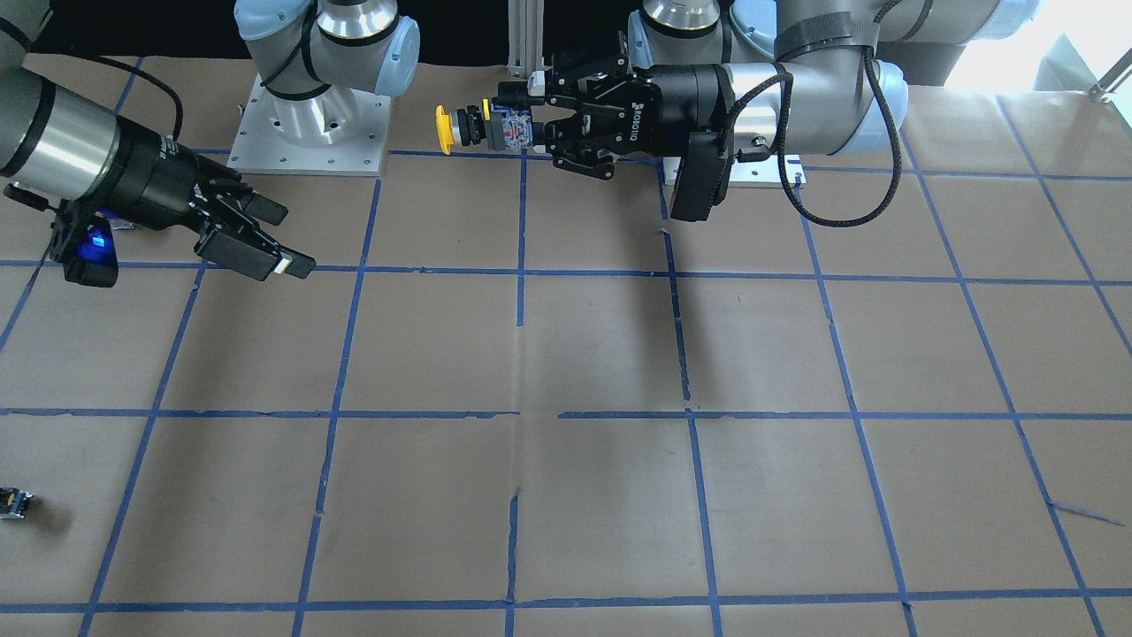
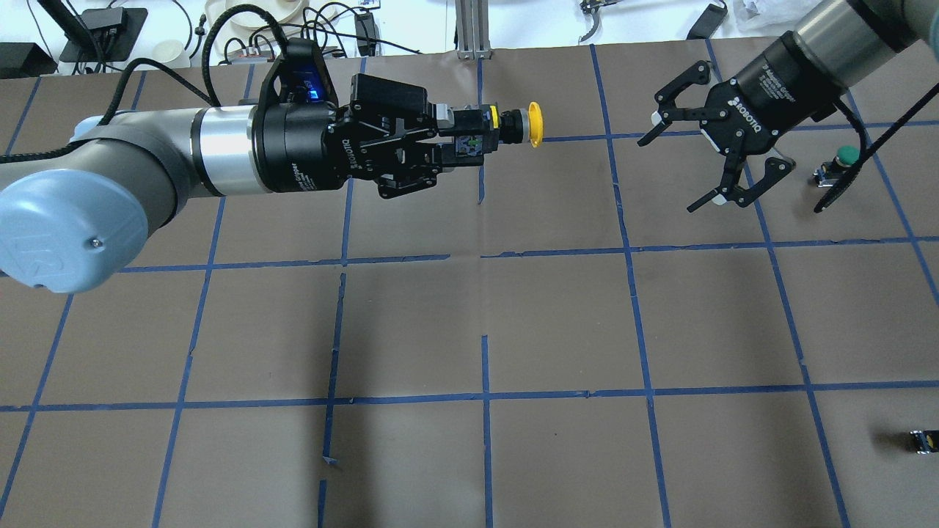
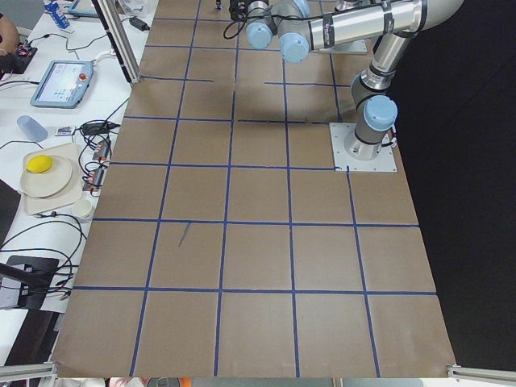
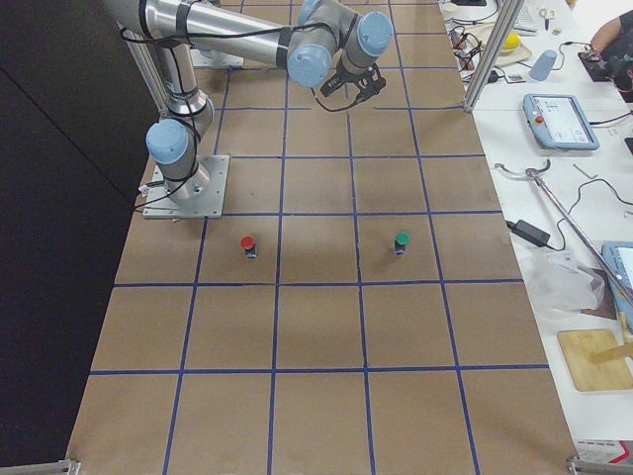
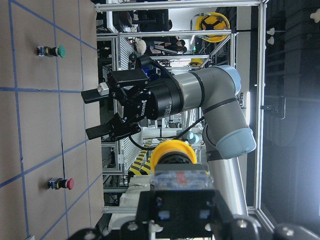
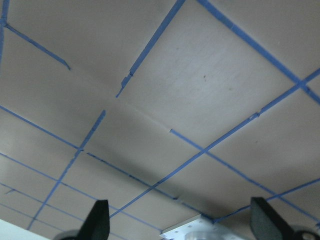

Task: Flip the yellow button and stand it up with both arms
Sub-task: 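Hold the yellow button out with the left gripper while the right gripper approaches its cap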

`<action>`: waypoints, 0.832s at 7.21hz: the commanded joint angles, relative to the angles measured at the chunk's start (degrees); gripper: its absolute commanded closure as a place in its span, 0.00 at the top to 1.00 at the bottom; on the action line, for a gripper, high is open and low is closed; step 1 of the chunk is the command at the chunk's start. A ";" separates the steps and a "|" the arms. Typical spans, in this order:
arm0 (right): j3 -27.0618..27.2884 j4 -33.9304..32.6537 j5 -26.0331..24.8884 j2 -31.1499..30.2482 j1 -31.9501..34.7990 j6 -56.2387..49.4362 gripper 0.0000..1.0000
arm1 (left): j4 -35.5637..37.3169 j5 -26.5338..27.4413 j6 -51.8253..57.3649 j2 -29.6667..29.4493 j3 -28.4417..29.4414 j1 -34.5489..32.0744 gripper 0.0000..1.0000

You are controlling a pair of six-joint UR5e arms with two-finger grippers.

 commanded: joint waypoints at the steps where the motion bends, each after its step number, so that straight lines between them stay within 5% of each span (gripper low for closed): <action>1: 0.06 1.14 13.26 -2.88 0.62 16.11 1.00 | 0.26 -1.12 -1.48 -0.33 -0.17 -0.03 0.02; 6: -0.12 -0.87 13.65 -7.63 10.81 32.23 0.99 | 0.35 -2.79 -1.75 -0.60 -0.17 -0.12 0.02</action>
